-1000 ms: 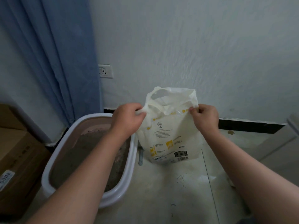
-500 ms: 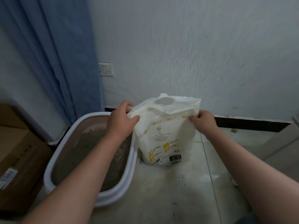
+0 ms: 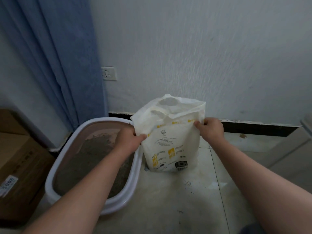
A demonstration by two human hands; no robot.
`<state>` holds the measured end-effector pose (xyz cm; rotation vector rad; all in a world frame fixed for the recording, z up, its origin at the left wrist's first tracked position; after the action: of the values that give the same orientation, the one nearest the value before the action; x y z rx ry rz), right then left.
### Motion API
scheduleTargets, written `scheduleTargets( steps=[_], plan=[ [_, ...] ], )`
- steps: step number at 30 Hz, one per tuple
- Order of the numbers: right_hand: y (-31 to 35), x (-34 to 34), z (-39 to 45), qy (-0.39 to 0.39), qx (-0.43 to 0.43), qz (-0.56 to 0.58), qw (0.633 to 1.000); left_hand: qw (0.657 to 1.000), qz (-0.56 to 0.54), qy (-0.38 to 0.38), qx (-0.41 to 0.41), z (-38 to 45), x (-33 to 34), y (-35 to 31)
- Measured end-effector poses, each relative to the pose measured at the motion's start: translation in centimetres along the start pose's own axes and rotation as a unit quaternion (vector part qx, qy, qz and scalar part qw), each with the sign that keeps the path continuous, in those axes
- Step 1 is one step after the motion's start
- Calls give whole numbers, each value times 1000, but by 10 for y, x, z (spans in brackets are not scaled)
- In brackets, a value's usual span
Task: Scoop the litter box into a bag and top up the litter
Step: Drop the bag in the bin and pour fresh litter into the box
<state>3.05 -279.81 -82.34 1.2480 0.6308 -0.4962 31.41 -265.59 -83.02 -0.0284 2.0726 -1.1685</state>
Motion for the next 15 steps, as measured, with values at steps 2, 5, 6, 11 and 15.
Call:
scheduleTargets(
  steps=[2, 5, 6, 11, 15],
  plan=[
    [11, -6, 3, -27, -24, 5, 999, 998, -57, -31, -18, 4, -7, 0],
    [17, -9, 6, -35, -35, 23, 998, 995, -84, -60, -8, 6, -17, -1],
    [14, -6, 7, -25, -27, 23, 999, 996, -67, -59, -3, 6, -16, 1],
    [-5, 4, -5, 25, 8, -17, 1000, 999, -15, -27, -26, 3, 3, 11],
    [6, -3, -3, 3, -20, -27, 999, 999, -15, -51, -5, 2, -4, 3]
  ],
)
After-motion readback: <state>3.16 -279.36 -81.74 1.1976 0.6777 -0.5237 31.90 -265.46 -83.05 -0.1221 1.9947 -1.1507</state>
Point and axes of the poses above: each hand's wrist, its own z-axis towards the middle knuckle, its own x-axis out of the palm, y = z × x, the point moved 7 cm from there along z, towards the middle knuckle, and after that the axes turned 15 degrees about -x, right-handed, at the moved point
